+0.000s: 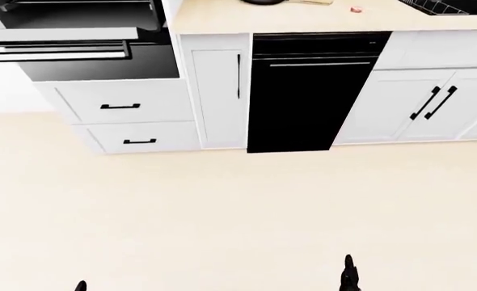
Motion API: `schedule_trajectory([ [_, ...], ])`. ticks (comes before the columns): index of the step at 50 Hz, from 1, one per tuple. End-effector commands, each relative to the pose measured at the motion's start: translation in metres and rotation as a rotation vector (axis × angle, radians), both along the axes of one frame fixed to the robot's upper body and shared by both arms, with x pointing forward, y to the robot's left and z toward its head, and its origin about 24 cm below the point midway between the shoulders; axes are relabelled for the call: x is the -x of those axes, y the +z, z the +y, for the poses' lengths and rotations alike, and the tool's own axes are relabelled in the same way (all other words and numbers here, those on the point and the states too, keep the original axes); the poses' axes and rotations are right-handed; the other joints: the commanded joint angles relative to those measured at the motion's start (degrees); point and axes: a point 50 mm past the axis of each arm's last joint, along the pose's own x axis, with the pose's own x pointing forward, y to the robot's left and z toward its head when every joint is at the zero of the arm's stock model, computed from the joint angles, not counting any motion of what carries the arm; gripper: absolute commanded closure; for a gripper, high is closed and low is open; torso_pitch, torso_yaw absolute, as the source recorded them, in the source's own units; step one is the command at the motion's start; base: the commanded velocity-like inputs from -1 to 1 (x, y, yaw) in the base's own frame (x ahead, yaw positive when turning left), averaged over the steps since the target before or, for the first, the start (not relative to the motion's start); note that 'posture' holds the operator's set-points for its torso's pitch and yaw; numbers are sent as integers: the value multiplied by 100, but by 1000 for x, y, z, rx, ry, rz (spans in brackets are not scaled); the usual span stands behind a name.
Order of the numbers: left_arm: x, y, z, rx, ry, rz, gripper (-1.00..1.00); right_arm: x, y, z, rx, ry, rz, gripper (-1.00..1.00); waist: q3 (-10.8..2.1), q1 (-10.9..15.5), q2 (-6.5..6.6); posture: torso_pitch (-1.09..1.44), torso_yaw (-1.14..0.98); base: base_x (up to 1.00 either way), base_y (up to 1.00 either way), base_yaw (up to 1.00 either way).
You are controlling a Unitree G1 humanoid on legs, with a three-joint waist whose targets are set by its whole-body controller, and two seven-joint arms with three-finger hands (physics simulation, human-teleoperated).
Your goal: Close the oven door.
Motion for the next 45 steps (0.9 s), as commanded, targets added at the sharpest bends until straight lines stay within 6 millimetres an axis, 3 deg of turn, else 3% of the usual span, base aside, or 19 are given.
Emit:
schedule_trajectory([
  [1,-6,4,4,-8,-9,-40,-100,-3,4,-4,19,6,-32,-100,-54,-9,-8,0,0,0,0,0],
  [6,-5,4,2,-44,-29,-17,-100,-5,4,-2,3,2,-36,-100,-69,-16,-16,0,0,0,0,0],
  [7,-3,3,1,-48,-37,-8,-100,-4,3,-1,1,2,-33,-100,-178,-18,9,0,0,0,12,0],
  [9,1,1,-2,-74,-77,29,-100,-1,1,2,-3,13,-17,-100,-81,-25,-2,0,0,0,14,0],
  [13,4,0,-1,-75,-68,43,-100,2,-2,5,-14,21,-2,-100,-55,7,236,0,0,0,14,0],
  [16,6,0,0,-67,-50,42,-100,3,-2,5,-17,20,-3,-100,-32,-10,92,0,0,0,34,0],
  [21,8,-1,-7,-67,-48,34,-100,3,-1,5,-19,20,-5,-100,-2,-53,7,0,0,0,38,0],
  [25,9,-1,-8,-70,-48,34,-100,2,-1,5,-15,23,-6,-100,47,-111,-242,0,0,0,38,0],
  [27,10,-1,-7,-69,-48,37,-100,2,-1,5,-15,21,-5,-100,-5,-98,-40,0,0,0,38,0],
  [32,10,-1,-6,-64,-47,37,-100,2,-1,5,-16,22,-5,-100,-70,-94,-60,0,0,0,38,0],
  [35,9,-1,-5,-62,-46,36,-100,2,-1,5,-18,21,-6,-100,-34,-71,230,0,0,0,39,0],
  [36,9,-1,-5,-62,-46,36,-100,2,-1,5,-17,22,-6,-100,-93,-42,450,0,0,0,39,0],
  [37,9,-1,-5,-61,-46,37,-100,2,-1,5,-18,23,-5,-100,-129,-29,472,0,0,0,38,0],
  [38,9,-1,-5,-60,-47,38,-100,2,-2,6,-17,25,-3,-100,-58,25,377,0,0,0,38,0],
  [39,9,-1,-5,-60,-47,39,-100,2,-2,6,-16,26,-3,-100,-8,24,369,0,0,0,39,0],
  [45,9,-1,-5,-57,-48,37,-100,1,-1,6,-19,26,-4,-100,5,2,86,0,0,0,38,0],
])
